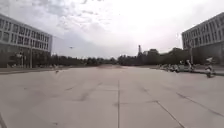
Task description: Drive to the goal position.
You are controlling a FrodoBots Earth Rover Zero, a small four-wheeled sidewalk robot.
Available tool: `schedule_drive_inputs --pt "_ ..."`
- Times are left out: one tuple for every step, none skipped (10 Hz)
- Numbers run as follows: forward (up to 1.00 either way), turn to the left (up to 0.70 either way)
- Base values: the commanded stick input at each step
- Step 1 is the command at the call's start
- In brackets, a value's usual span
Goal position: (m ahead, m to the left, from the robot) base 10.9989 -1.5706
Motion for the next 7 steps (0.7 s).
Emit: schedule_drive_inputs --pt "0.70 0.00" --pt "0.70 0.00" --pt "0.70 0.00" --pt "0.70 0.00" --pt "0.70 0.00" --pt "0.70 0.00" --pt "0.70 0.00"
